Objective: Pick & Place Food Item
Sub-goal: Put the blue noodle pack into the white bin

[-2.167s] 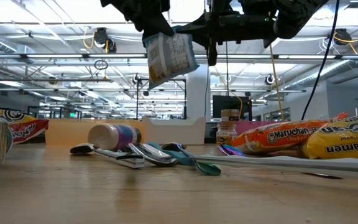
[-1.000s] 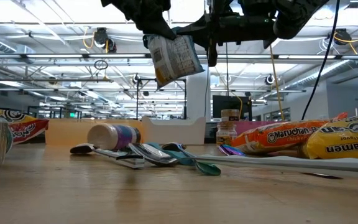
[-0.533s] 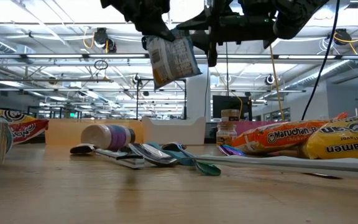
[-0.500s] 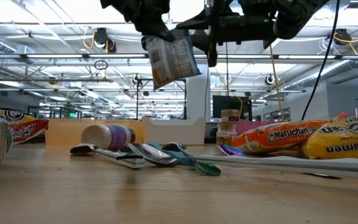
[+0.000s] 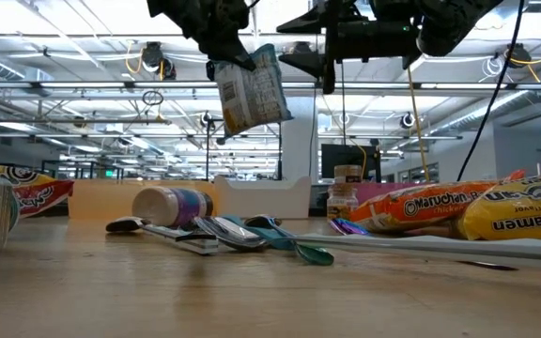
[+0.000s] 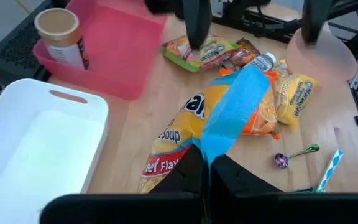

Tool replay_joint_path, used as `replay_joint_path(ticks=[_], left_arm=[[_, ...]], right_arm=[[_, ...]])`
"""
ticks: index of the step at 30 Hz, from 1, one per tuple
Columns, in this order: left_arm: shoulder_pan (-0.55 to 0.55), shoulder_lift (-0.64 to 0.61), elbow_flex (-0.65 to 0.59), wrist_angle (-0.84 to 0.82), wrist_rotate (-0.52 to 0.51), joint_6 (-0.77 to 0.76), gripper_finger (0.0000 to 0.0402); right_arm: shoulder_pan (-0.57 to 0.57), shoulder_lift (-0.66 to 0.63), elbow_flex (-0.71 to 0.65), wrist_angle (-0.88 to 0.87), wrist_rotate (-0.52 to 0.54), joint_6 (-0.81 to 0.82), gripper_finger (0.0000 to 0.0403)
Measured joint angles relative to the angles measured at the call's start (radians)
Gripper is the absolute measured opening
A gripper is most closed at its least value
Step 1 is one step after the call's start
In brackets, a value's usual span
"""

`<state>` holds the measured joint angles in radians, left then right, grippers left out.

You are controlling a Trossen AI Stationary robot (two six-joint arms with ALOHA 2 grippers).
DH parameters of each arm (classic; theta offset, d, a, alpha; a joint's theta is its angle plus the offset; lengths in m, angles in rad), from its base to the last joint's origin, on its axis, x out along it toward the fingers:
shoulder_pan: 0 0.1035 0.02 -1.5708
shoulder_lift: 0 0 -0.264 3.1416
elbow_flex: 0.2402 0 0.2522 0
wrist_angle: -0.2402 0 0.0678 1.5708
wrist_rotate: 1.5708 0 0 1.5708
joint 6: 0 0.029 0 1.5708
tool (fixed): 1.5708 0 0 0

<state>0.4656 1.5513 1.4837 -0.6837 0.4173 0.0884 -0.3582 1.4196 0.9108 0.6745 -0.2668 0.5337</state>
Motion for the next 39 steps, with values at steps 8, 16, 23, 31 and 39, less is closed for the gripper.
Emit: replay_joint_path(ticks=[8,16,23,31,39], left_arm=[[0.067,-0.060,0.000,-0.010,-0.085,0.011,0.0003],[0.153,-0.107,0.000,-0.031,-0.105,0.009,0.0003],[0.231,-0.135,0.000,-0.074,-0.169,-0.018,0.0003],[0.326,-0.164,0.000,-0.203,-0.226,-0.044,0.0003],[0.379,-0.178,0.001,-0.271,-0.224,0.043,0.0002]], right_arm=[[-0.060,-0.020,0.000,0.009,0.002,-0.023,0.0240],[-0.068,-0.019,0.000,0.010,0.004,-0.034,0.0240],[-0.068,-0.019,0.000,0.010,0.005,-0.027,0.0239],[-0.068,-0.019,0.000,0.001,0.007,-0.005,0.0235],[-0.076,-0.019,0.000,-0.021,0.042,-0.019,0.0231]])
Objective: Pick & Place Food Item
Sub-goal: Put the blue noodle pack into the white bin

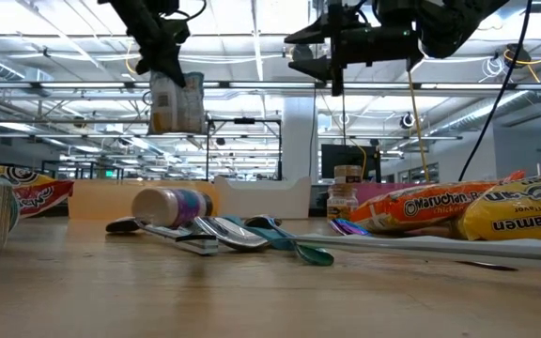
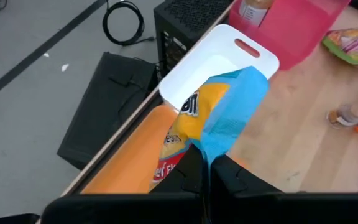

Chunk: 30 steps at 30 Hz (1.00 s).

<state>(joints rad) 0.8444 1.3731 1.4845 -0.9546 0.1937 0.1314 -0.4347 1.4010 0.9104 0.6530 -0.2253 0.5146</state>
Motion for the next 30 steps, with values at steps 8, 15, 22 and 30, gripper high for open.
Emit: replay_joint_path(ticks=[8,15,22,30], left_arm=[[0.043,0.000,0.000,0.002,0.015,0.051,0.0003],[0.054,0.000,-0.005,0.015,0.016,0.059,0.0002],[0.046,0.000,-0.025,0.028,0.016,-0.009,0.0002],[-0.001,0.001,-0.032,0.082,0.013,-0.208,0.0002]], right_arm=[[0.000,0.000,-0.001,-0.032,0.016,-0.001,0.0228],[0.000,0.000,-0.001,-0.077,0.016,-0.002,0.0227],[0.000,0.000,-0.001,-0.082,0.016,-0.009,0.0226],[-0.003,0.000,-0.001,-0.141,0.020,-0.093,0.0222]])
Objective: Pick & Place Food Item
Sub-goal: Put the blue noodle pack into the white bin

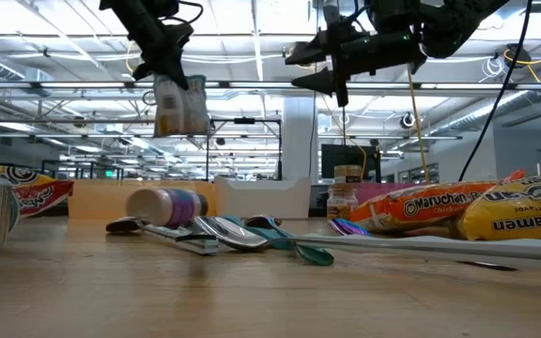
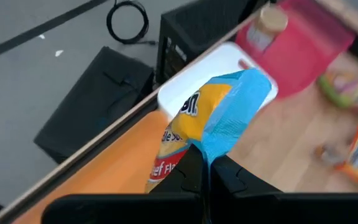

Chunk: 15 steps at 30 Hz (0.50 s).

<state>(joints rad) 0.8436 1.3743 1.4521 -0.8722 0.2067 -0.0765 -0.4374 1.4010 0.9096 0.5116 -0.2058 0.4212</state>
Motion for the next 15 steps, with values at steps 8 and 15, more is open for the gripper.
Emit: replay_joint_path(ticks=[8,15], left_arm=[[-0.120,0.010,0.000,0.119,-0.192,-0.366,0.0001],[-0.240,0.083,0.000,0.236,-0.364,-0.640,0.0001]], right_arm=[[-0.026,0.000,0.000,-0.030,-0.005,-0.080,0.0220],[-0.061,-0.046,0.000,-0.058,-0.012,-0.225,0.0215]])
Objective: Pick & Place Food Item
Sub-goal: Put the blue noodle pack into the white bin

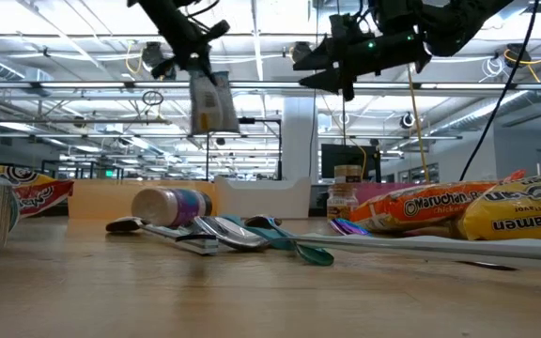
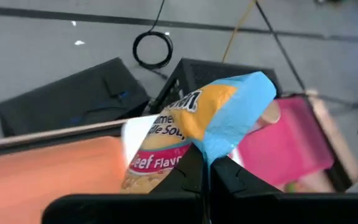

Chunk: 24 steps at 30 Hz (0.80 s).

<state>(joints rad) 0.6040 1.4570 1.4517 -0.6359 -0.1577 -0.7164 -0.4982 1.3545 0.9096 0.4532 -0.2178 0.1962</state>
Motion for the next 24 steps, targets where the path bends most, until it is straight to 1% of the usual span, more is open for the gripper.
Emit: replay_joint_path(ticks=[3,8,13,18,24], left_arm=[[-0.042,0.038,0.000,0.064,-0.068,-0.114,0.0001],[-0.090,0.092,0.000,0.099,-0.199,-0.298,0.0001],[-0.137,0.150,0.000,0.147,-0.283,-0.428,0.0001],[-0.158,0.205,0.000,0.198,-0.330,-0.508,0.0000],[-0.168,0.244,0.000,0.202,-0.363,-0.562,0.0000]], right_arm=[[-0.019,-0.050,0.000,-0.070,0.000,-0.062,0.0215],[-0.054,-0.136,0.000,-0.226,0.004,-0.130,0.0212],[-0.080,-0.191,0.000,-0.359,0.004,-0.163,0.0212],[-0.092,-0.231,-0.042,-0.376,0.005,-0.163,0.0212],[-0.091,-0.291,-0.130,-0.377,0.005,-0.124,0.0212]])
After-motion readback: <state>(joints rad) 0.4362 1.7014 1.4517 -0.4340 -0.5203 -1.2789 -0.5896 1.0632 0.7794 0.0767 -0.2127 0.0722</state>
